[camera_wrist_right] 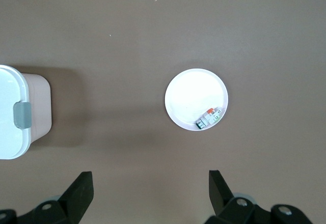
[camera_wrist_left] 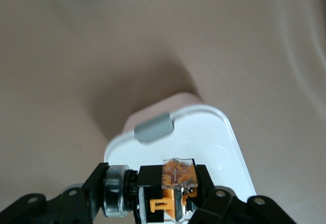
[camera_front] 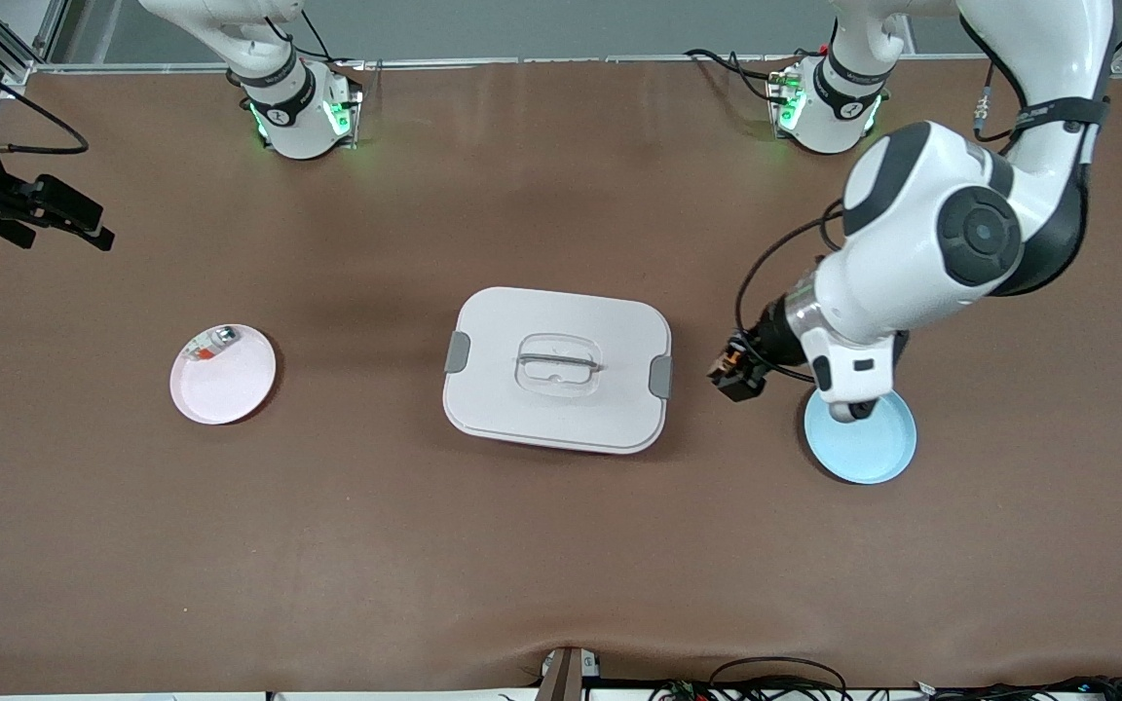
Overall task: Transfer orange switch to right arm and place
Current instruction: 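Carry the switch with the left gripper over the white box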
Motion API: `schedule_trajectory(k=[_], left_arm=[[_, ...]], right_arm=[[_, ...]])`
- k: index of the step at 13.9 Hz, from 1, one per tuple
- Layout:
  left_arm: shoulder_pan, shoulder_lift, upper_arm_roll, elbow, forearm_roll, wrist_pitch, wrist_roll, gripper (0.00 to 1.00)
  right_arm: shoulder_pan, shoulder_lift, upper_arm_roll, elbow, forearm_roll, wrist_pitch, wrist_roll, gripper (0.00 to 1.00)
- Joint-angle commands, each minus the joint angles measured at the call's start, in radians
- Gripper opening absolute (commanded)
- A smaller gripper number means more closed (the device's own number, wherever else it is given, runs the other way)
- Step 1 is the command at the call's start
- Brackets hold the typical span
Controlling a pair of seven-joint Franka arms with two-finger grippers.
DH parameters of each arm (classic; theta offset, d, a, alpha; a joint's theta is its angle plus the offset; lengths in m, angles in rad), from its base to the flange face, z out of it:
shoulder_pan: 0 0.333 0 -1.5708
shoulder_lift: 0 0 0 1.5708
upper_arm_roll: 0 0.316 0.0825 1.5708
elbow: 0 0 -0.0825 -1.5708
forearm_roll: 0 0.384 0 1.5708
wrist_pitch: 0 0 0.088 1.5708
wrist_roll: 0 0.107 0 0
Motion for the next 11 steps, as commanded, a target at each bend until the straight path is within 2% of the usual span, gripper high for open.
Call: schedule_trajectory(k=[1, 7, 11], left_arm=[[-0.020, 0.009, -0.031, 0.013, -0.026, 0.022, -0.216, 0.33], [-0.141, 0.017, -0.031, 0.022, -0.089, 0.169, -0.583, 0.33], [-0.211, 0.011, -0.035, 0.080, -0.089, 0.200, -0.651, 0.33]], right_arm=[[-0.018, 0.052, 0.008, 0.050, 0.002, -0.005, -0.011, 1.00], [-0.025, 0.107, 0.008, 0.051, 0.003, 0.006, -0.028, 1.00], [-0.041, 0.254, 0.007, 0.077, 0.017, 0.003, -0.039, 1.00]])
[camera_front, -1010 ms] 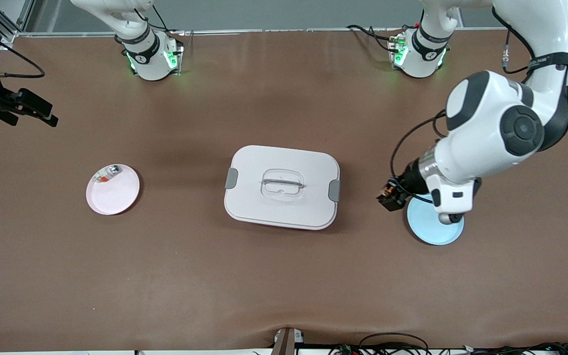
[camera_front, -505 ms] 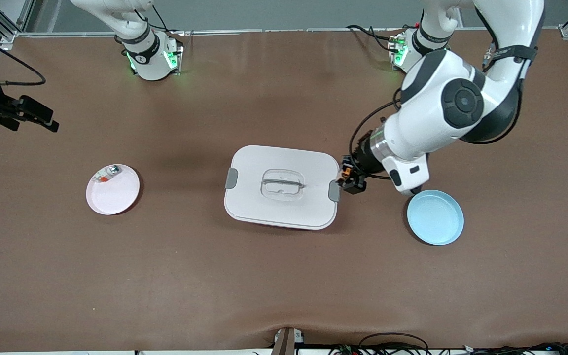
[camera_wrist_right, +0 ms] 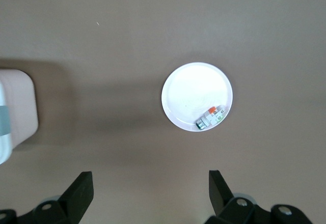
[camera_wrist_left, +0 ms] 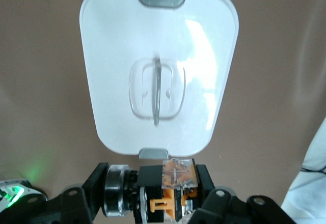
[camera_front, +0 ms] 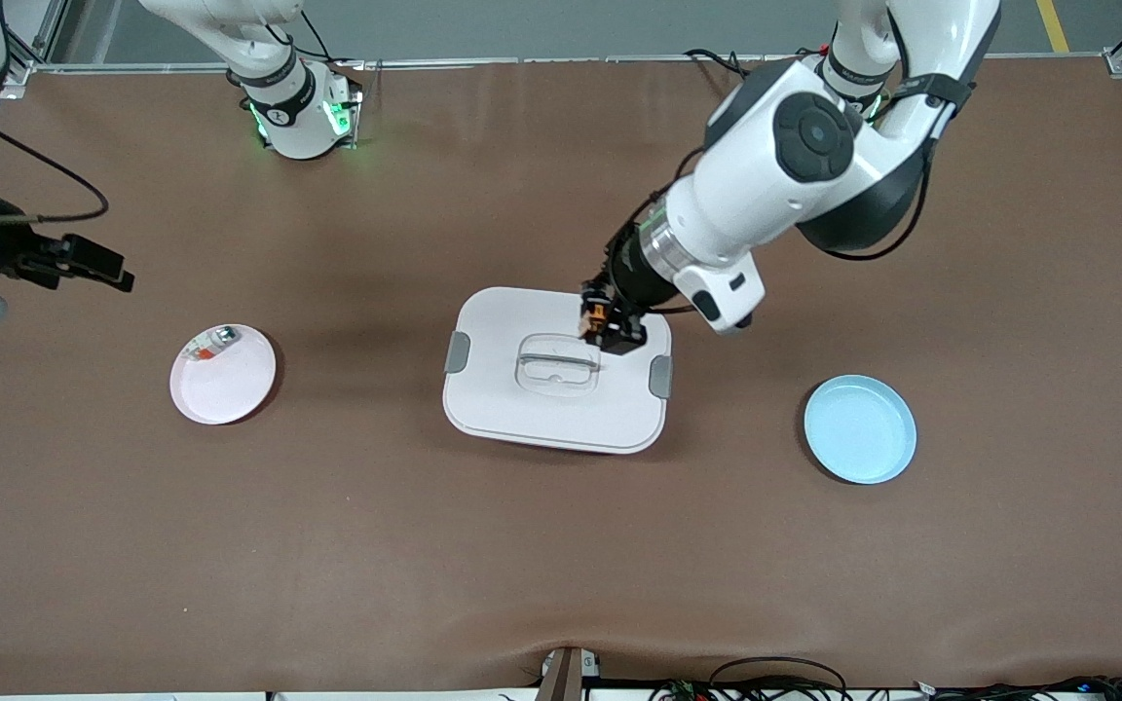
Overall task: Transfer orange switch to right arm and place
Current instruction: 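Carry the switch with the left gripper over the white box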
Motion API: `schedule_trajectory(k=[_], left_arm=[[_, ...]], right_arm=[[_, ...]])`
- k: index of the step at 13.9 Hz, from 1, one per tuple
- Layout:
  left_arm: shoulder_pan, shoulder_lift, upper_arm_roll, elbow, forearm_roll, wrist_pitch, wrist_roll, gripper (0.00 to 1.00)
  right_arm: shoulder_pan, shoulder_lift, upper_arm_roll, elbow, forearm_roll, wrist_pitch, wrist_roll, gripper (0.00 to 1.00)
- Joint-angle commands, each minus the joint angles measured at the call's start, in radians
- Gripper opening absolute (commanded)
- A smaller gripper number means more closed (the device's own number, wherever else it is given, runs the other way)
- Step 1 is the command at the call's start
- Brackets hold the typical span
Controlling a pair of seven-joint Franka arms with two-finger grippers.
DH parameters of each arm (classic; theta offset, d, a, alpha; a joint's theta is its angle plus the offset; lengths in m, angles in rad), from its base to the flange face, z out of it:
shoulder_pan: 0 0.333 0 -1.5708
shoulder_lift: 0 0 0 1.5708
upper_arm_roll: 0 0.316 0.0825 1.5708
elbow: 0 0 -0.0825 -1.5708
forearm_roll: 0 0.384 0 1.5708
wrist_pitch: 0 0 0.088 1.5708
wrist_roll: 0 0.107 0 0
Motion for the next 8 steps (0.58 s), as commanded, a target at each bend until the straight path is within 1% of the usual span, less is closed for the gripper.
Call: schedule_trajectory(k=[1, 3, 4, 5, 6, 8], left_arm=[[-0.041, -0.001, -0.001, 0.053, -0.020, 0.028, -0.056, 0.33], [-0.059, -0.009, -0.009, 0.053, -0.021, 0.053, -0.084, 0.33], [-0.059, -0.015, -0.024, 0.054, -0.021, 0.056, -0.085, 0.33], [-0.058, -0.015, -0.042, 0.064, -0.021, 0.064, -0.087, 0.33], [-0.058, -0.015, -0.053, 0.077, -0.021, 0.065, -0.087, 0.33], [-0.061, -0.015, -0.064, 0.102, -0.021, 0.094, -0.085, 0.33]], right_arm=[[-0.035, 0.096, 0.010, 0.057, 0.017, -0.013, -0.043, 1.00], [-0.031, 0.099, 0.011, 0.054, 0.018, -0.021, -0.086, 1.00], [-0.028, 0.099, 0.013, 0.051, 0.031, -0.022, -0.092, 1.00], [-0.025, 0.099, 0.014, 0.051, 0.069, -0.024, -0.100, 1.00], [-0.026, 0.099, 0.016, 0.048, 0.131, -0.031, -0.110, 1.00], [-0.029, 0.099, 0.013, 0.011, 0.340, -0.035, -0.123, 1.00]])
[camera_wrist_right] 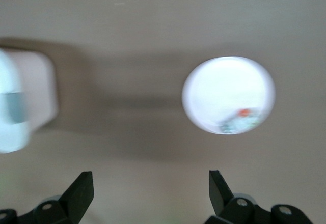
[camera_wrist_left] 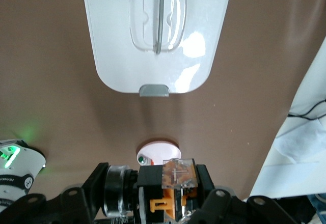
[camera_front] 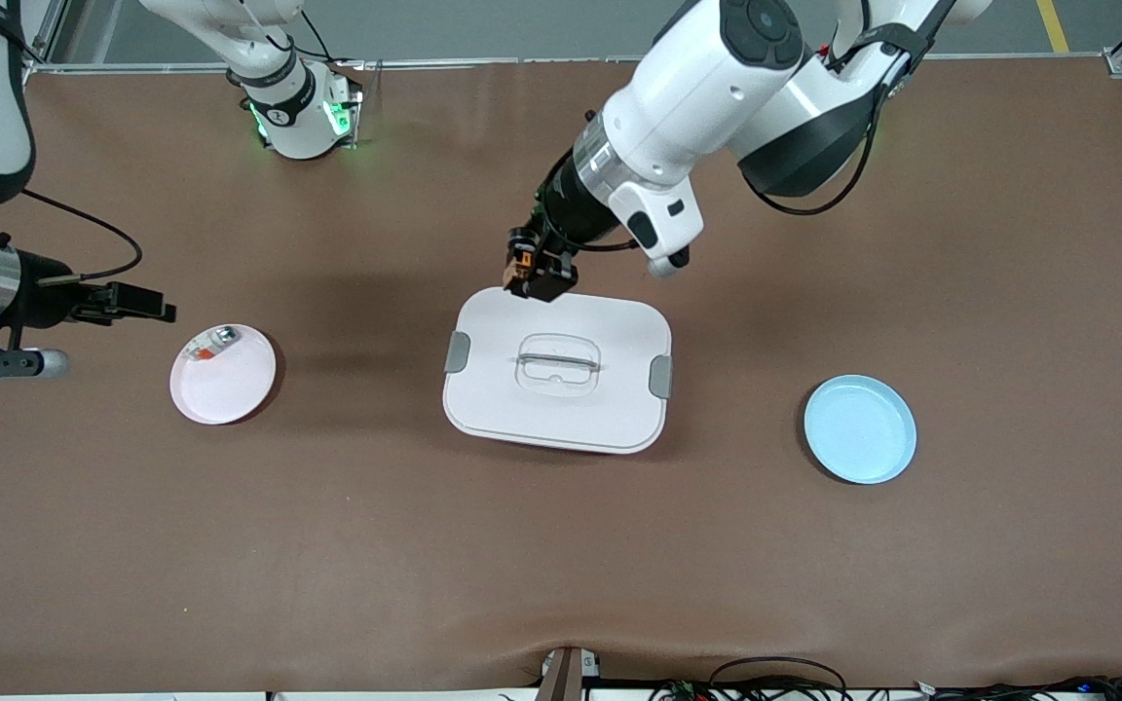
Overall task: Transfer orange switch to right arm and place
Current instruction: 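Carry the switch with the left gripper over the white box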
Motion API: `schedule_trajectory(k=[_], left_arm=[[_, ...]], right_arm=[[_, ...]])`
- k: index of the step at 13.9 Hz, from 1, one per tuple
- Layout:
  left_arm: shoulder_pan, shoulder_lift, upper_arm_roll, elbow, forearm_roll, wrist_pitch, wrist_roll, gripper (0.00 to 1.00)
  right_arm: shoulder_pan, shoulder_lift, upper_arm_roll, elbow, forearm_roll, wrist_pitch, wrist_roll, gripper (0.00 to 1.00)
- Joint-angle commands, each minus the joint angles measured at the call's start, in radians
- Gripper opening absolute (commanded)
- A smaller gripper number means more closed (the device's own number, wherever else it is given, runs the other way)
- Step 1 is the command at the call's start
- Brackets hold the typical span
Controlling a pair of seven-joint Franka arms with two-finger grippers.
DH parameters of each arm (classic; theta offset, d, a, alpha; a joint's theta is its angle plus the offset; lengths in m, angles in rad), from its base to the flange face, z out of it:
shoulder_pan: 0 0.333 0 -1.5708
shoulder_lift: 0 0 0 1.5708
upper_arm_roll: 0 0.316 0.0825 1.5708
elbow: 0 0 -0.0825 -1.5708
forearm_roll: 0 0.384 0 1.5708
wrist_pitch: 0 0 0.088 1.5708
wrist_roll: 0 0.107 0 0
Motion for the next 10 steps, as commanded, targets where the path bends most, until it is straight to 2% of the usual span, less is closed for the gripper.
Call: schedule_trajectory(k=[1, 5, 7, 10], left_arm=[[0.001, -0.009, -0.014, 0.026, -0.019, 0.047, -0.007, 0.33], [0.002, -0.009, -0.039, 0.027, -0.019, 0.078, -0.006, 0.33], [-0.010, 0.011, -0.037, 0.043, -0.021, 0.139, -0.006, 0.34], [-0.019, 0.025, -0.036, 0.041, -0.039, 0.139, -0.004, 0.34]], right_arm=[[-0.012, -0.005, 0.008, -0.027, 0.201, -0.013, -0.021, 1.00], [0.010, 0.011, 0.010, -0.032, 0.349, 0.003, -0.013, 1.00], [0.013, 0.008, 0.013, -0.069, 0.360, 0.002, -0.015, 1.00], [0.011, -0.002, 0.011, -0.073, 0.376, -0.013, -0.023, 1.00]])
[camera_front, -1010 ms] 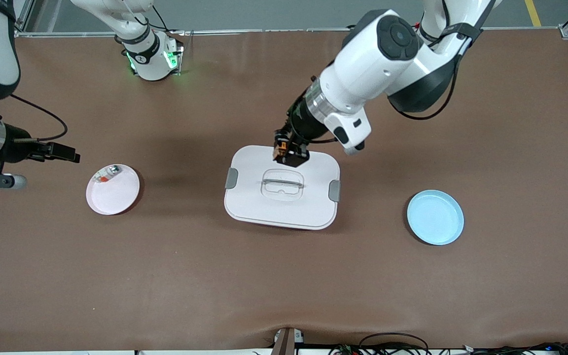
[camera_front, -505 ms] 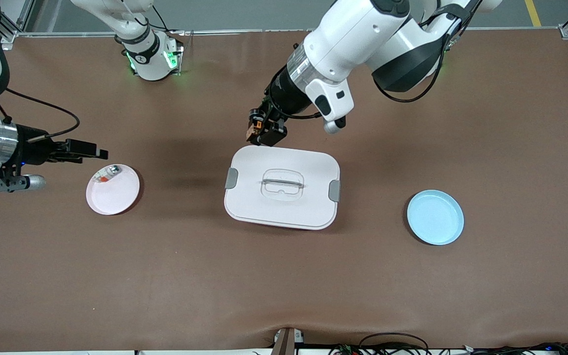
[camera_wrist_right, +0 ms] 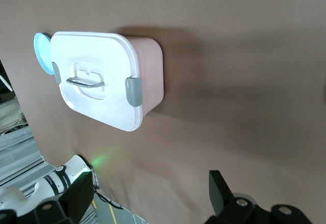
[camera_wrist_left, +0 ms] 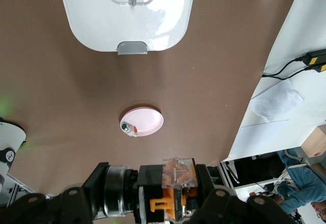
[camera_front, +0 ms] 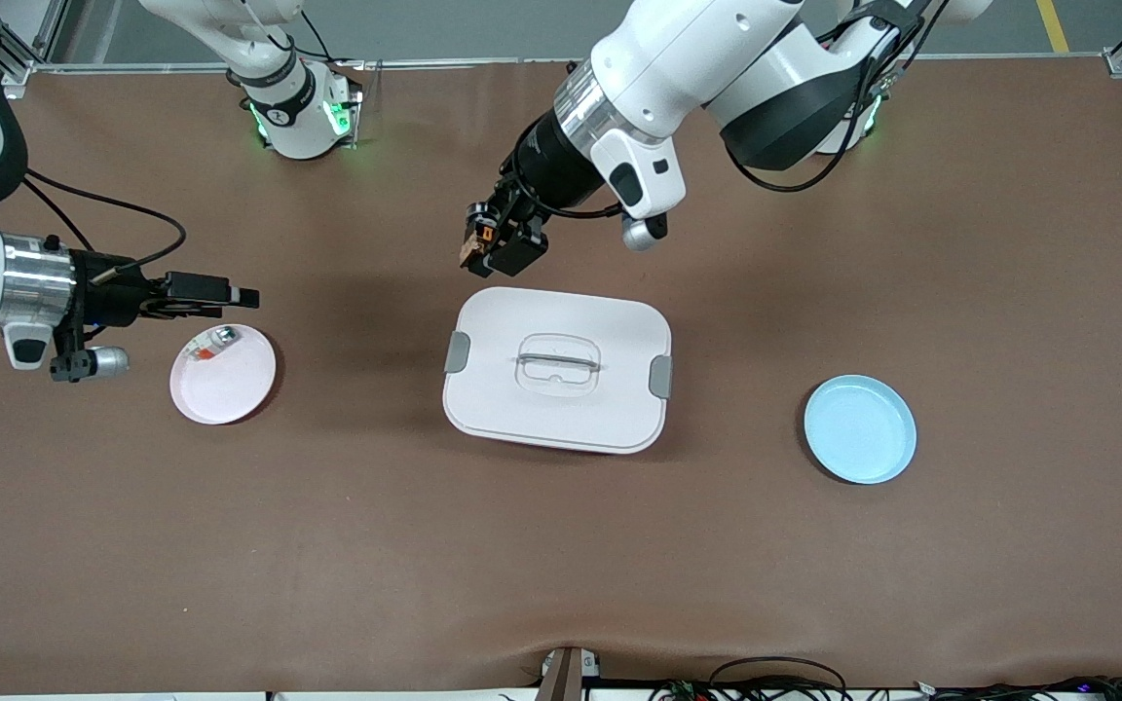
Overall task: Transfer orange switch to right arm and place
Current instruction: 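Hold the switch out with the left gripper while the right gripper approaches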
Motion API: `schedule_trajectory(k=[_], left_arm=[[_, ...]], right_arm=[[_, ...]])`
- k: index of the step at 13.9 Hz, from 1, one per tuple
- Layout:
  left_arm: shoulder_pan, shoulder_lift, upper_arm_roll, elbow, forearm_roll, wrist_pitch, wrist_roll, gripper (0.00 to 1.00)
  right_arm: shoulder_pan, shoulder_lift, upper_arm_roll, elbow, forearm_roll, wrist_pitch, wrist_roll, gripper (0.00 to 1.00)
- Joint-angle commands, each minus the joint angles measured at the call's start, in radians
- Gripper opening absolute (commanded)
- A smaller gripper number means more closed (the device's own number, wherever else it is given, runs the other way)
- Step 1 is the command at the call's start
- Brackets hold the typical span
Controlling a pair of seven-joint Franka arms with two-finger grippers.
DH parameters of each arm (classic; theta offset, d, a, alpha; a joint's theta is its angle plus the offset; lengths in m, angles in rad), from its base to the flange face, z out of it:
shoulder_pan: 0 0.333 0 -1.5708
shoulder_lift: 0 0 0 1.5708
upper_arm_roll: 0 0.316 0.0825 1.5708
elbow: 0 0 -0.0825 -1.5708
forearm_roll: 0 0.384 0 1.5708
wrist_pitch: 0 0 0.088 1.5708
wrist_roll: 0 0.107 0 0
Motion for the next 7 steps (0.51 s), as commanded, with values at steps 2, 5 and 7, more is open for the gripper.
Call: schedule_trajectory(k=[2, 5, 7], left_arm=[[-0.022, 0.036, -0.004, 0.019, -0.027, 0.020, -0.004, 0.34], [-0.030, 0.048, -0.004, 0.017, -0.026, 0.022, -0.006, 0.35], [-0.038, 0.051, -0.002, 0.013, -0.024, 0.022, -0.006, 0.35]], right_arm=[[-0.005, -0.002, -0.001, -0.022, 0.040, 0.008, -0.027, 1.00], [-0.001, -0.022, 0.001, -0.057, 0.129, 0.030, -0.064, 1.00], [0.037, -0.040, 0.002, -0.062, 0.175, 0.062, -0.076, 1.00]])
